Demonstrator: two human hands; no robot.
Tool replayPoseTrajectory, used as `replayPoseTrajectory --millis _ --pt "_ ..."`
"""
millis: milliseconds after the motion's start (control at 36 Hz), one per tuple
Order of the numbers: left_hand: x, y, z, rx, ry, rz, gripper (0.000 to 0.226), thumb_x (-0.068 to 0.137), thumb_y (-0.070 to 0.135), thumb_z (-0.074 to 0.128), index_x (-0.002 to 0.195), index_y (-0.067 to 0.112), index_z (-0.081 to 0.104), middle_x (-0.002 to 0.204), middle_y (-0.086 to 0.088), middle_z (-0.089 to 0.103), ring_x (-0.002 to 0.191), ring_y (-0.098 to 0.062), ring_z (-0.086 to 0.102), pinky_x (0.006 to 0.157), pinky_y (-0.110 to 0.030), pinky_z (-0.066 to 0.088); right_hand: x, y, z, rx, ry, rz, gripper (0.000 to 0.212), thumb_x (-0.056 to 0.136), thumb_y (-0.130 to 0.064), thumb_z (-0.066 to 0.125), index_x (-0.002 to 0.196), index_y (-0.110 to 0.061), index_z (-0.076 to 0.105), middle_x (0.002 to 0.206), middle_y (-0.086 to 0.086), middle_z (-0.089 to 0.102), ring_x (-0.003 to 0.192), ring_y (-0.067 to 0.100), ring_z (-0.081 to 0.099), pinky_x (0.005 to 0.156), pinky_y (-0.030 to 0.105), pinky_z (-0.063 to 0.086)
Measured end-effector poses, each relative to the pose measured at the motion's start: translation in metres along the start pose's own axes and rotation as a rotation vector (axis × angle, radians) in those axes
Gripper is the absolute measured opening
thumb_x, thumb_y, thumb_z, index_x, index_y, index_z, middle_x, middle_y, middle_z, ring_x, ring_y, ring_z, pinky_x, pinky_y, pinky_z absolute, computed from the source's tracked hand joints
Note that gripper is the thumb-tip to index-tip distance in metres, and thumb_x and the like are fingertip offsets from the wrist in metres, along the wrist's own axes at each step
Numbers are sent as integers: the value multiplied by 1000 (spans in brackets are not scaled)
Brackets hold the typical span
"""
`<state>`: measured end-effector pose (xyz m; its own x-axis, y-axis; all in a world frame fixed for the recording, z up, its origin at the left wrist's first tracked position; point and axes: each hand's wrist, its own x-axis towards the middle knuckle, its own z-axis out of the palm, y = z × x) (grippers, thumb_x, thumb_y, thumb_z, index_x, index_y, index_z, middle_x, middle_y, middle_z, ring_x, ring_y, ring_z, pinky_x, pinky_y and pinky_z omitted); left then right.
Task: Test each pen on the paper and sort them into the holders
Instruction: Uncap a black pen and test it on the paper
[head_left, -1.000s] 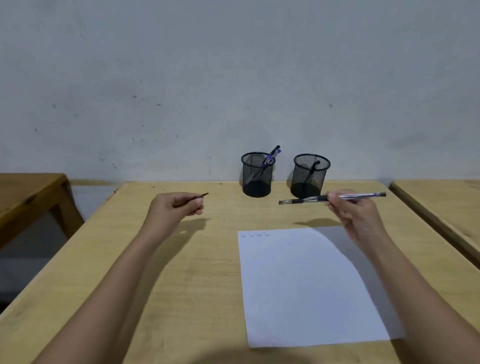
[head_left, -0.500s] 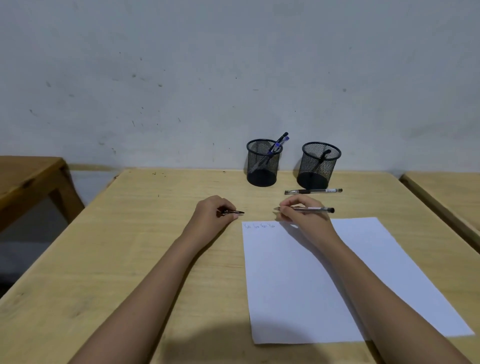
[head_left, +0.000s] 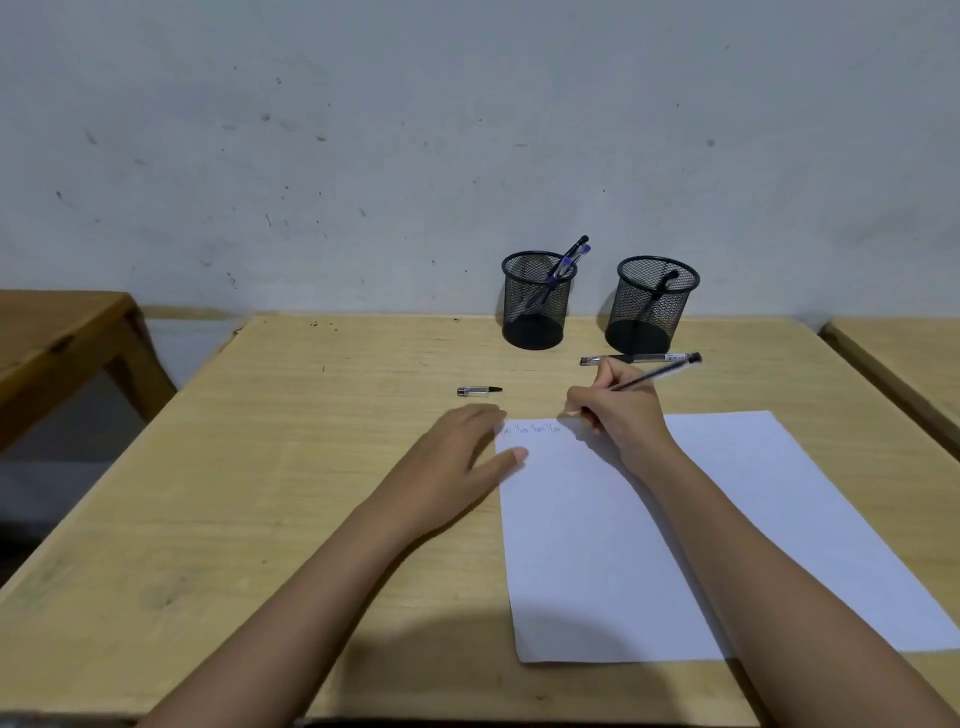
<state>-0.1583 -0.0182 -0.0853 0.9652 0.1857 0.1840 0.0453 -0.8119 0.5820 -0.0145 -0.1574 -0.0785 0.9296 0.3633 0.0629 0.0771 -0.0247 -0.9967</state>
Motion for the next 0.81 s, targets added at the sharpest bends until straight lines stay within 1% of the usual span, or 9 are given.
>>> replayPoseTrajectory --millis 56,83,111,167,306,556,694,806 --pt "-5 1 6 52 -101 -20 64 89 55 45 143 23 33 153 11 26 141 -4 18 109 -18 16 2 2 1 -33 -2 9 42 63 16 58 51 -11 28 53 7 29 33 10 28 36 17 27" --pt "-6 1 8 97 -132 -20 69 89 57 43 147 23 25 156 10 16 143 -3 10 110 -18 11 2 3 1 -55 -5 4 42 62 16 57 50 -12 27 53 6 27 35 11 27 37 17 27" --pt "-6 2 10 144 -149 -16 72 90 58 41 148 22 19 157 10 10 144 -3 5 111 -19 7 3 4 1 -74 -3 -6 43 61 15 56 50 -12 26 53 6 26 37 12 26 38 17 26" --pt "-6 1 13 201 -164 -10 74 90 59 37 149 22 12 158 10 4 144 -3 -1 113 -21 3 4 6 1 -103 4 -24 43 59 15 56 49 -13 25 53 5 25 41 14 26 41 19 26" --pt "-5 0 14 230 -174 -12 73 91 60 34 149 22 10 158 9 1 144 -3 -4 114 -21 0 8 10 3 -137 -9 -41 42 60 10 57 50 -15 25 52 5 25 48 17 26 45 22 26" --pt "-5 2 12 225 -179 -28 72 91 59 34 149 23 10 158 10 2 144 -3 -3 113 -21 1 10 14 4 -123 -39 -62 39 62 9 58 52 -13 28 56 6 28 50 17 27 47 23 27" --pt "-5 3 12 227 -179 -37 72 91 60 34 149 24 11 158 10 3 144 -3 -2 114 -22 2 9 12 4 -158 -35 -78 40 60 11 57 51 -13 26 53 4 25 48 16 24 46 20 24" --pt "-6 4 12 217 -186 -42 73 91 60 35 149 24 11 158 11 3 144 -2 -2 114 -22 3 8 13 4 -157 -13 -97 43 62 11 57 49 -15 25 51 3 25 49 16 25 47 22 24"
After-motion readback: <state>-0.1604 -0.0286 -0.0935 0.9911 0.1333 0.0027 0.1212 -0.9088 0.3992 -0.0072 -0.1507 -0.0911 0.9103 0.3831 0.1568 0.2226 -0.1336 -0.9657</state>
